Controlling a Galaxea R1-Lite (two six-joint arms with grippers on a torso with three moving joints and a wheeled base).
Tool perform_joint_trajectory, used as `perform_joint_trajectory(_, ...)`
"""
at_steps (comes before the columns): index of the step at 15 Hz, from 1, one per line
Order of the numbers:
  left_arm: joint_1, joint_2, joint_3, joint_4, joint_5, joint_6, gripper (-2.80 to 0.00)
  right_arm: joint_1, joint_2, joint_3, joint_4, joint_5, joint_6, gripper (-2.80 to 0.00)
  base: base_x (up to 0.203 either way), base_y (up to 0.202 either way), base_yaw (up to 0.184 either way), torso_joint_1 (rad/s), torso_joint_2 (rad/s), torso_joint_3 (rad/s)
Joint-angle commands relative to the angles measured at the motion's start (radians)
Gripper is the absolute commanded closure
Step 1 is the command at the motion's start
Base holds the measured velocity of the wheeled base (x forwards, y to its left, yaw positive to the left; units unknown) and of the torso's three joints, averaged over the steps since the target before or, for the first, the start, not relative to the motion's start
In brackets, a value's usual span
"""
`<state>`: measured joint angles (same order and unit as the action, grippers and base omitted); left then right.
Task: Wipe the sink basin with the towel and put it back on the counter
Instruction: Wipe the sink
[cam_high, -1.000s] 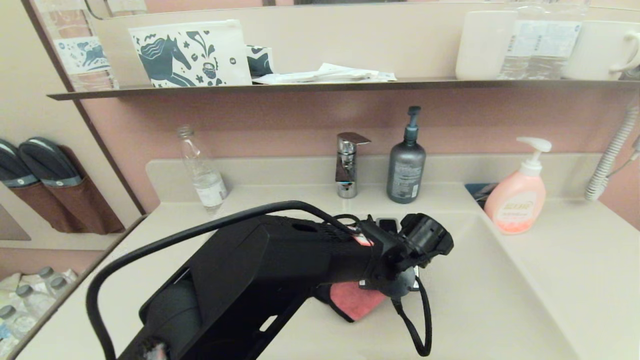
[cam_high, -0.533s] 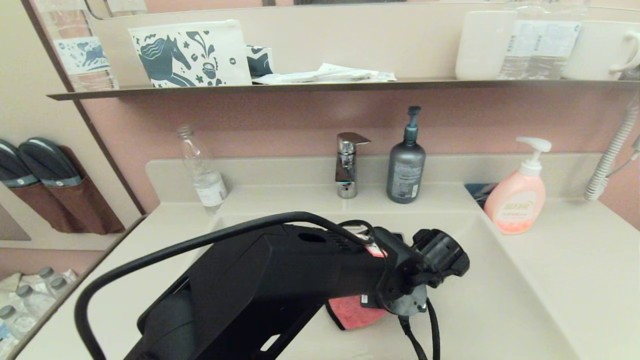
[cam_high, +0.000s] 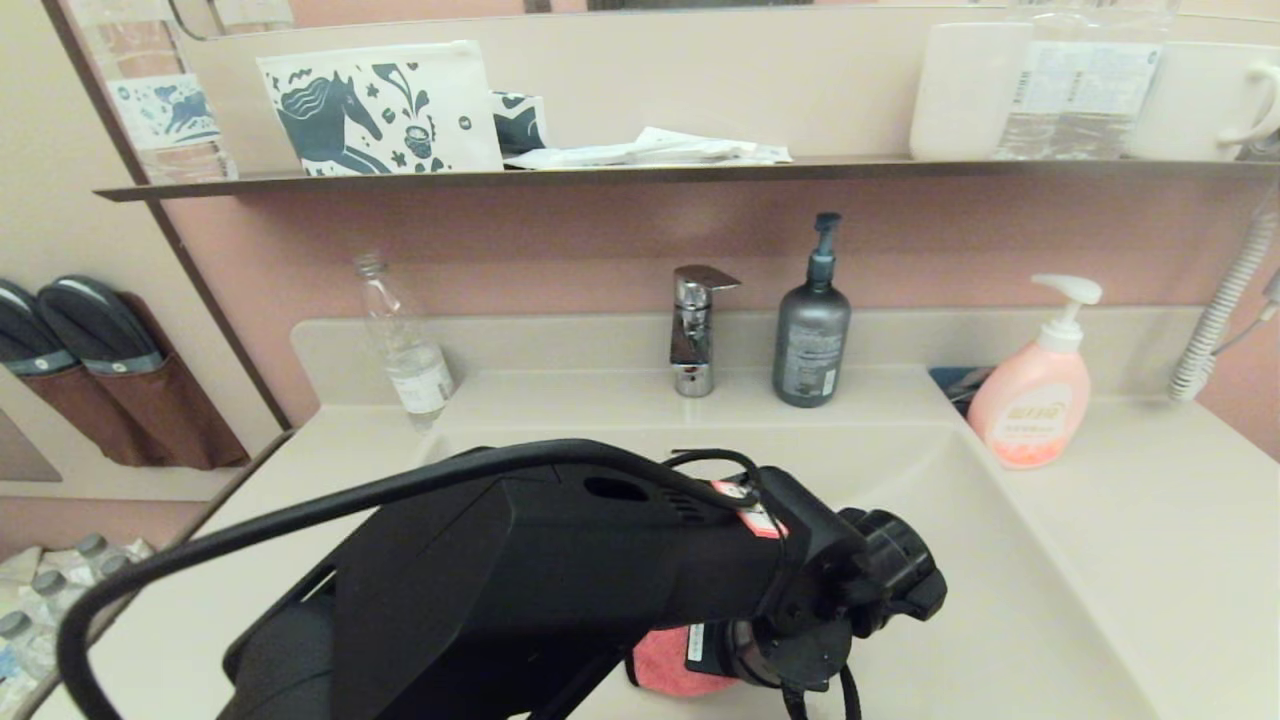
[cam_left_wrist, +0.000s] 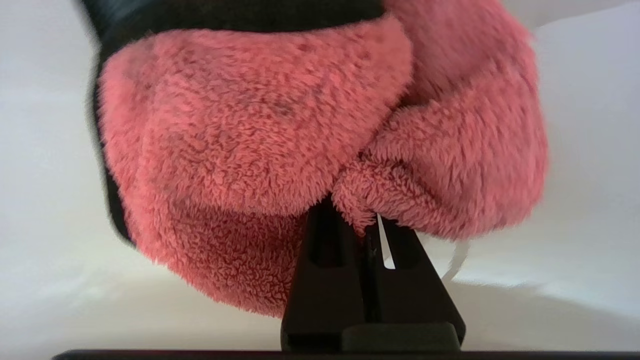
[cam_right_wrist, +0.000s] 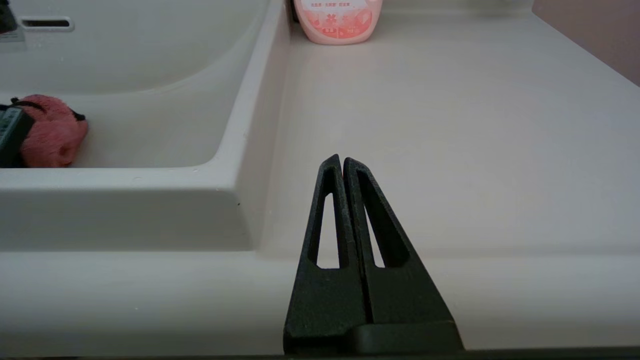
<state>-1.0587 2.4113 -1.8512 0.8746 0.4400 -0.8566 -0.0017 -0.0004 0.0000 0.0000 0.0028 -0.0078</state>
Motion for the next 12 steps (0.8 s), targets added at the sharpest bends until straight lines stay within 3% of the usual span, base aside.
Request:
perform_joint_trajectory(1,0.007,-0.04,0.07,0.012,0.003,-0.005,0.0,0.0,0.0,0.0,0.0,0.0,0.0,0.0,0.0,0.0,0.0,0.0,0.0,0.0)
perform_joint_trajectory(8,0.059,-0.25,0.407,0.009,0.006,0.009,0.0,0.0,0.0,0.0,0.0,0.0,0.0,0.0,0.0,0.0,0.0,0.0,0.0,0.0)
perform_joint_trajectory(12,0.114,-0.38,0.545,0.007,0.009,0.087,0.0,0.0,0.0,0.0,0.0,0.0,0.0,0.0,0.0,0.0,0.0,0.0,0.0,0.0)
